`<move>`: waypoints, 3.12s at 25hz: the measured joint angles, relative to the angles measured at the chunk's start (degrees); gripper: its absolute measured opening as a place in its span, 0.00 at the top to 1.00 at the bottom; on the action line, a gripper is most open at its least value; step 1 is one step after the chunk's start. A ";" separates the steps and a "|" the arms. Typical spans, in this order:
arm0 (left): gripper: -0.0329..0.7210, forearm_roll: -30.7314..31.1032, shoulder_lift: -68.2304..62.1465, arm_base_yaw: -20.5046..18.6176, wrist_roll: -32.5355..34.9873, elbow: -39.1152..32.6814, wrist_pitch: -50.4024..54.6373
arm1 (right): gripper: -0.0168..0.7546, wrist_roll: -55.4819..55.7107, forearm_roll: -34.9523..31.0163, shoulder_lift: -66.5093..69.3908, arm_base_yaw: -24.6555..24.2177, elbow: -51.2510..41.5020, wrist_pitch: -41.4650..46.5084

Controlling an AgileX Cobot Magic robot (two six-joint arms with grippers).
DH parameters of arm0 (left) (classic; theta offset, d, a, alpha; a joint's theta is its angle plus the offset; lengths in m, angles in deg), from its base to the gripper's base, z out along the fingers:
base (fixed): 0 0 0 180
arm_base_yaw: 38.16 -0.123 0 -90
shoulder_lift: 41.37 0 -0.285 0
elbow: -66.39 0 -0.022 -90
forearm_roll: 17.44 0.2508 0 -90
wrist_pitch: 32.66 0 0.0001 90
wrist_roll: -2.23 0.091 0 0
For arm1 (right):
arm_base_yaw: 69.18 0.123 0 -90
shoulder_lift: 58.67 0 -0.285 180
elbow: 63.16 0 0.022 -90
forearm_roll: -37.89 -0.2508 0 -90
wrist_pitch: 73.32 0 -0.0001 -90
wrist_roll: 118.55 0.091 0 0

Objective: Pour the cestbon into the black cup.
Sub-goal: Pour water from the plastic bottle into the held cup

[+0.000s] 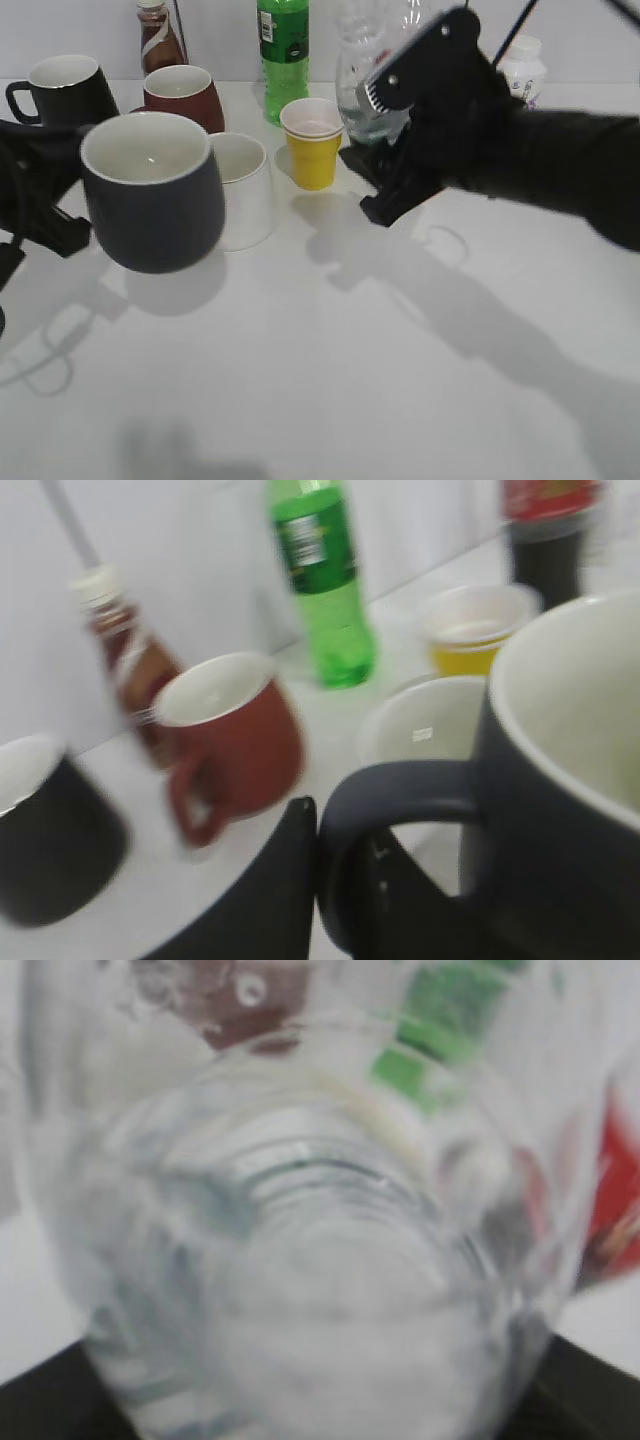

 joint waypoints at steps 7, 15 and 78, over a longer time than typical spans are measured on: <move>0.89 -0.90 0.35 8.32 -0.19 0.00 1.55 | 0.37 -22.99 3.95 -3.28 2.92 6.92 6.32; 0.89 -1.78 0.35 10.39 -0.19 0.75 3.55 | 0.37 -45.92 4.32 -1.76 4.48 8.41 3.75; 0.89 -1.70 3.60 13.98 -0.18 0.82 7.20 | 0.37 -34.01 3.06 2.37 4.43 8.93 -3.00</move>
